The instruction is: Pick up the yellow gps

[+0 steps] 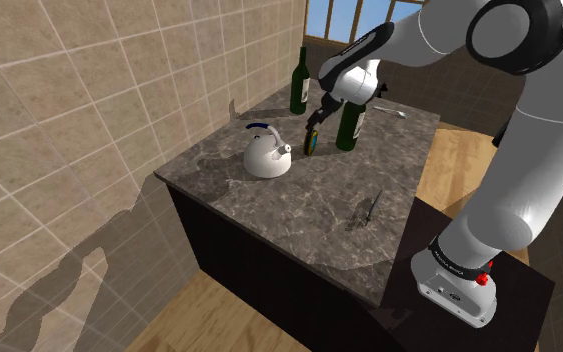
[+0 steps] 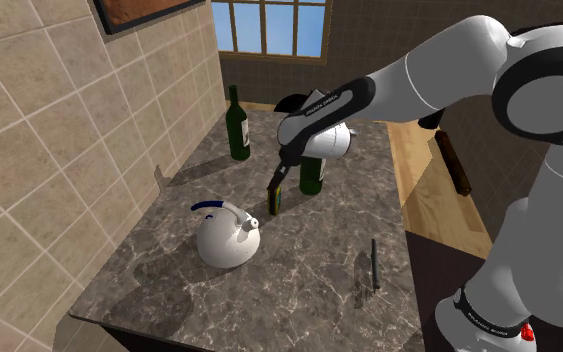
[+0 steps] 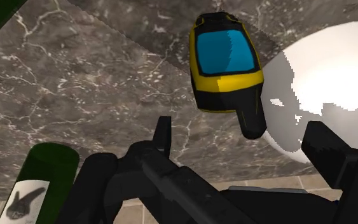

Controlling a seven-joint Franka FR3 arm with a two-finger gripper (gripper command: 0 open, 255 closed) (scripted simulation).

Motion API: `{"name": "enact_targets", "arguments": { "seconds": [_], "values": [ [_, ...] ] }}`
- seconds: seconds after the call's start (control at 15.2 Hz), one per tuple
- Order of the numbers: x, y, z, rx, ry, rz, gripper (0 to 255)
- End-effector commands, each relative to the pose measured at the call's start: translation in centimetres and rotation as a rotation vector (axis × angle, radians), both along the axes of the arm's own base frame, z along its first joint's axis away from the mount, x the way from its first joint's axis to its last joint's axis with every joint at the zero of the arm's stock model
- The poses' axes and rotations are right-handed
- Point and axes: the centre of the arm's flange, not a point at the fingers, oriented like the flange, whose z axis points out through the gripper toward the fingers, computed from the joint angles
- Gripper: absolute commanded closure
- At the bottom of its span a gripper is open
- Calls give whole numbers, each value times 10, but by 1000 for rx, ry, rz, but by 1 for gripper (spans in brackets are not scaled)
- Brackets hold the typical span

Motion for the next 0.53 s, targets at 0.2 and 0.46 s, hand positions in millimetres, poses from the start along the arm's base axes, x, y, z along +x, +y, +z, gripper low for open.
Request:
{"name": "enact_targets", "arguments": {
  "seconds": [0.2,0.46],
  "values": [
    [0,0,-24,0,-1,0,0],
    [0,-1,-25,0,-1,0,255]
  ]
}}
